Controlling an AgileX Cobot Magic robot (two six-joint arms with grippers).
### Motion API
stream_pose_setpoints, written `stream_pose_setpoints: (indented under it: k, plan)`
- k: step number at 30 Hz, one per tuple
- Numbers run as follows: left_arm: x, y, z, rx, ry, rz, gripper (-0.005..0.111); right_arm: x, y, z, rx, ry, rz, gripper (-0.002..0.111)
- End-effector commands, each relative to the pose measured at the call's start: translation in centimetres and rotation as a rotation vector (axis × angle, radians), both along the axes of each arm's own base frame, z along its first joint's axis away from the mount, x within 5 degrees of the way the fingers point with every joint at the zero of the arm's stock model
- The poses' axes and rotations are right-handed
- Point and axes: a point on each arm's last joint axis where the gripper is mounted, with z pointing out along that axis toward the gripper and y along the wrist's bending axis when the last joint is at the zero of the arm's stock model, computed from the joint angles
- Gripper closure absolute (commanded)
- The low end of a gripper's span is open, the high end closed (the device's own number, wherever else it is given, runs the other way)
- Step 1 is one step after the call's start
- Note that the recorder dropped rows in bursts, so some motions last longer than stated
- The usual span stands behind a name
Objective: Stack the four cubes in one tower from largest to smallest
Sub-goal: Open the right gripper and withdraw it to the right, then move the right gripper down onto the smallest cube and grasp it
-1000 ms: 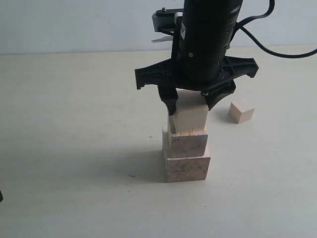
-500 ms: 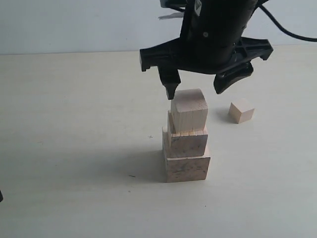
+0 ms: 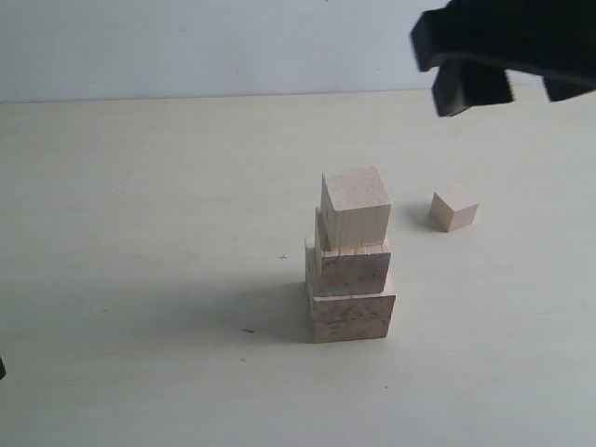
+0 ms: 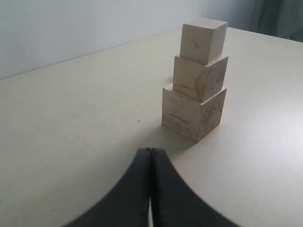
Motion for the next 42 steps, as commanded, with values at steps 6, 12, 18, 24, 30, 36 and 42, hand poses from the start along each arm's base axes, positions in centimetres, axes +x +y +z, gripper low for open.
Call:
stream_pose_setpoints:
  k: [6,12,18,24,30,36,42]
  plan:
    - [0.0,0.0,-0.1,-0.002,-0.004,0.001,0.107,-0.2,-4.5,0.6,-0.119,0.014,-0.003,0.035]
    - [0.0,0.0,-0.1,-0.002,-0.004,0.001,0.107,4.5,-5.7,-3.5,-0.132,0.22,0.068,0.035]
    - [0.0,0.0,-0.1,-0.002,-0.004,0.001,0.107,10.2,-5.2,-8.8,-0.085,0.26,0.123,0.035]
    - [0.0,0.0,-0.1,-0.002,-0.004,0.001,0.107,13.8,-6.0,-13.9,-0.124,0.311,0.104,0.035]
    - [0.0,0.0,-0.1,-0.002,-0.004,0.001,0.107,16.5,-6.2,-18.2,-0.209,0.339,0.137,0.035]
    - [0.0,0.0,-0.1,-0.002,-0.004,0.001,0.107,19.4,-6.0,-19.1,-0.254,0.364,0.119,0.036]
    - [0.0,0.0,-0.1,-0.002,-0.004,0.001,0.107,21.0,-6.5,-21.7,-0.249,0.451,0.093,0.037]
